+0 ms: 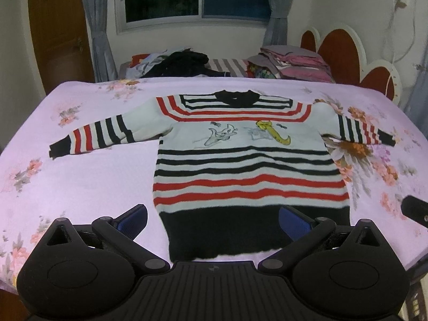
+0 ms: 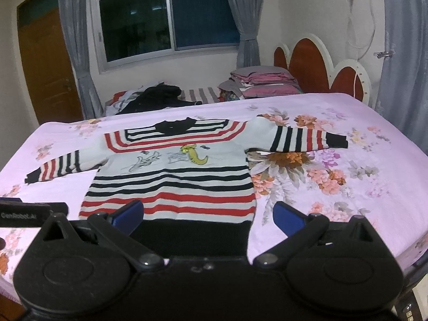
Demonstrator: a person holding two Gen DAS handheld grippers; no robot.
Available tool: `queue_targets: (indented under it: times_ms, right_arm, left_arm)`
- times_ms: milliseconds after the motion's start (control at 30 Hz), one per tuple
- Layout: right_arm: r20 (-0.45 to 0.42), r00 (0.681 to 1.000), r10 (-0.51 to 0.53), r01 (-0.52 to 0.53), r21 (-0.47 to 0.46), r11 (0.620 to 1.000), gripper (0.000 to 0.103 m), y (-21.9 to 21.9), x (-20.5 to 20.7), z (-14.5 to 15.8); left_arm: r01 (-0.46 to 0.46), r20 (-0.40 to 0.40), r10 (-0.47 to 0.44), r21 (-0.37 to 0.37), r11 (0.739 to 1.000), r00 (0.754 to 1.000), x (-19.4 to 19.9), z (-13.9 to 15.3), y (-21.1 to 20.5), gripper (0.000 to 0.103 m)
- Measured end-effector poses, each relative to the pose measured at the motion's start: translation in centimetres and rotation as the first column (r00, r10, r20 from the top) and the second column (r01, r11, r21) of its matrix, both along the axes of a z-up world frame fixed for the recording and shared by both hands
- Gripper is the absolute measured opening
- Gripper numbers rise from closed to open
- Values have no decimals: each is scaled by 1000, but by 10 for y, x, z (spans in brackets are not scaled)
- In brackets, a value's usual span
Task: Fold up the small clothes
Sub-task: 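Move the right gripper to the black cuff of the sleeve nearest it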
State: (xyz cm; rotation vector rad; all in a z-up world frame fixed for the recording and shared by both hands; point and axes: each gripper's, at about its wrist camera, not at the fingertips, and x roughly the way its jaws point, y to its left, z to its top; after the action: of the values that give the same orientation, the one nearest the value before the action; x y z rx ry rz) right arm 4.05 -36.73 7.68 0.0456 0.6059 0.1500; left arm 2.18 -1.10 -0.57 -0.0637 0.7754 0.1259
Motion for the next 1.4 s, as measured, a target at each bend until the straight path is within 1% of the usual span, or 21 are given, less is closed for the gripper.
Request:
queue_targets:
  times_ms: [100,233,267,367,467,633,767,900,1000,1200,1400]
  right_arm:
    - [-54,998,-18,19,7,1000,103,-8,19,-8]
    - [-94,995,-44,44,3,999,103,-17,44,-16]
    - [-118,992,-47,47,0,999,103,-18,50,-19]
    - [-112,992,-58,57,-12,998,103,-22,67,-23]
    - [-93,993,-68,69,4,998,103,-28,91,-27]
    - [-98,992,-83,84,2,997,103,-41,130,-34]
    - [-97,990,-100,100,-8,995,103,-57,165,-44]
    - [-116,986,-119,117,-25,993,103,-77,200,-56]
    - [-125,982,-145,140,-44,989,103,-95,226,-67]
    - [-168,960,-223,220,-41,975,100,-138,279,-94]
    - [-207,925,-319,320,-30,947,100,-183,323,-119]
  left_arm:
    - [-16,7,16,-16,1000,1000,16,-4,5,103]
    - [-37,-2,37,-19,999,999,44,-11,7,103]
    - [-41,-7,41,-19,999,999,51,-13,8,103]
    - [-50,-13,50,-20,999,999,71,-20,7,103]
    - [-59,-17,58,-22,998,998,92,-26,7,103]
    - [-72,-33,71,-25,997,997,129,-36,6,103]
    - [-102,-38,101,-21,995,994,157,-44,6,103]
    - [-144,-45,142,-31,989,989,185,-52,5,103]
    - [-158,-46,157,-27,987,987,203,-59,4,103]
    - [-196,-69,195,2,981,978,237,-76,0,103]
    - [-228,-93,227,2,974,969,263,-89,-2,103]
